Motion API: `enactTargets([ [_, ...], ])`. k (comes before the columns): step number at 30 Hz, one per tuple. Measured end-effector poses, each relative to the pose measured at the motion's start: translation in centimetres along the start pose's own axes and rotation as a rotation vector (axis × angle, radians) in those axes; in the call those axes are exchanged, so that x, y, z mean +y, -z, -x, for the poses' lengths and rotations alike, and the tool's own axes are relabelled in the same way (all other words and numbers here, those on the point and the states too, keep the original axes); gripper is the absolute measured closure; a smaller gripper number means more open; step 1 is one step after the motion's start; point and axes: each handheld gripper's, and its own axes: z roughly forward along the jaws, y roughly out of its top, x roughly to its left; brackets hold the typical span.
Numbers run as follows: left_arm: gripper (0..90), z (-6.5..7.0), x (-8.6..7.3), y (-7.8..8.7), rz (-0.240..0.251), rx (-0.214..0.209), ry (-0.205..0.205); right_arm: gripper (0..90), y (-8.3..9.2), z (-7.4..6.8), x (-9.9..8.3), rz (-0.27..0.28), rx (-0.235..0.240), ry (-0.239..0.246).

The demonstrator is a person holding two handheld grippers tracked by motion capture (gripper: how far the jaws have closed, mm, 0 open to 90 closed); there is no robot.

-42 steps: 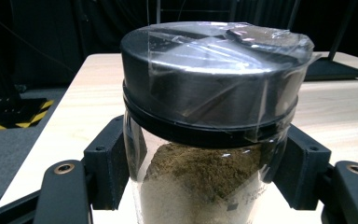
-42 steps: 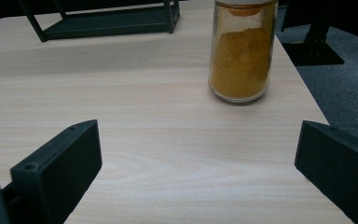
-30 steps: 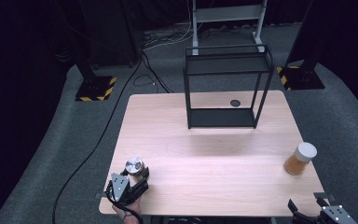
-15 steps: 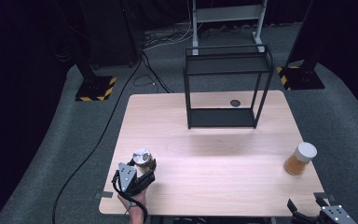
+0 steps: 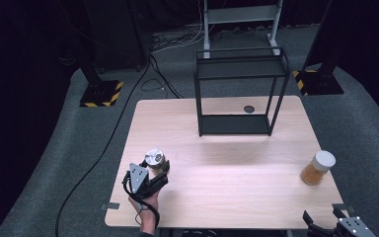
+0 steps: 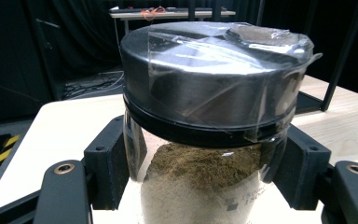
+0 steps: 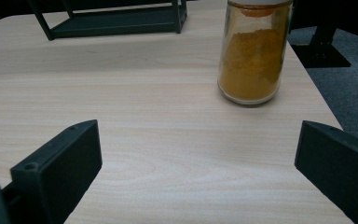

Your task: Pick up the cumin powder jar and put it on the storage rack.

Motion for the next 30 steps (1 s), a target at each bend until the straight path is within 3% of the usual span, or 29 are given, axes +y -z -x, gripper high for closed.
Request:
enactTargets([
  [20,29.9,-0.1,2.2,-2.2,0.006,-0.039,-0.031,0.0,-0.1,-0.2,0.1,-0.009,-0.002,0.008],
  [30,29.9,0.1,3.2,-3.0,0.008,-0.056,-0.049,0.0,0.0,-0.5,-0.1,0.011,-0.012,0.02],
])
